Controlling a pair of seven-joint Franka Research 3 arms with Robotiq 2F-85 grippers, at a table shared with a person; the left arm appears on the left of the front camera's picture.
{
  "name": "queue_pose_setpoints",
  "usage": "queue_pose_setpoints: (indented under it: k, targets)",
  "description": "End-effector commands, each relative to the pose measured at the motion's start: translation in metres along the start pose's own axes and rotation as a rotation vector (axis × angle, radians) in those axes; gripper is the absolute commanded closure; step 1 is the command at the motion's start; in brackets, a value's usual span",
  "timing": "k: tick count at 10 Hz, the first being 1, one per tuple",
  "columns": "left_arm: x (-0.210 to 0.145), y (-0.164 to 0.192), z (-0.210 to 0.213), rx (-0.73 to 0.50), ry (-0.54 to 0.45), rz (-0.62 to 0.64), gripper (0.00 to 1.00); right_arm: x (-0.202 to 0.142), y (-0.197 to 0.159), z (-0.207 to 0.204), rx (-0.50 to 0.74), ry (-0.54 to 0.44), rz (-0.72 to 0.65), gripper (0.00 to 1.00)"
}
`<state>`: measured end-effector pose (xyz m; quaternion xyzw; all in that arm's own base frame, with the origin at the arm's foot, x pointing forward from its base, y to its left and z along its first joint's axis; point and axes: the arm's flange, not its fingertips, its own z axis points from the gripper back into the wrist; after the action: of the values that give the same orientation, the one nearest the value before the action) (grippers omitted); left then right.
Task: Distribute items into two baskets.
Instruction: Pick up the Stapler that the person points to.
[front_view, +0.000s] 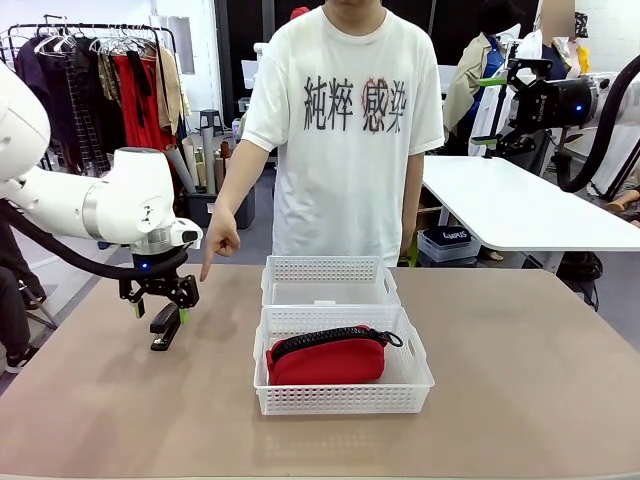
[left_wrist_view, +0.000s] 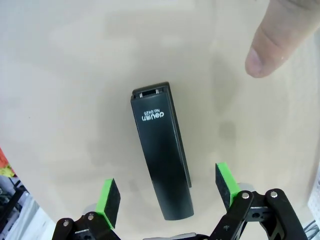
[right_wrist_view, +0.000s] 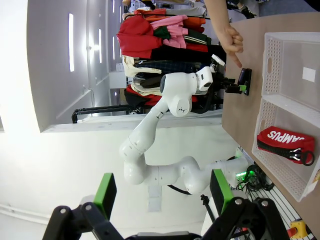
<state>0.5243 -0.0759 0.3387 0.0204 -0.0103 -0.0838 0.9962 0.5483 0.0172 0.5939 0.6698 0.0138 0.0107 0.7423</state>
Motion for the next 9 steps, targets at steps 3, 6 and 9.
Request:
queue_pose_setpoints:
  k: [3,6,9]
  targets:
    - [0.0076,-0.001,-0.0017,0.012,0.01,0.057,0.45,-0.0003,0.0026,0.0001,-0.002,-0.007,0.003,0.0]
    - [0.0071,-0.0003,-0.0013,0.017,0.009,0.063,1.0,-0.0003,0.0026,0.0001,-0.002,-0.007,0.003,0.0]
    - [0.0055,-0.0008,0.0027,0.018,0.02,0.062,1.0,-0.0003,0.0026,0.0001,-0.002,-0.007,0.003,0.0]
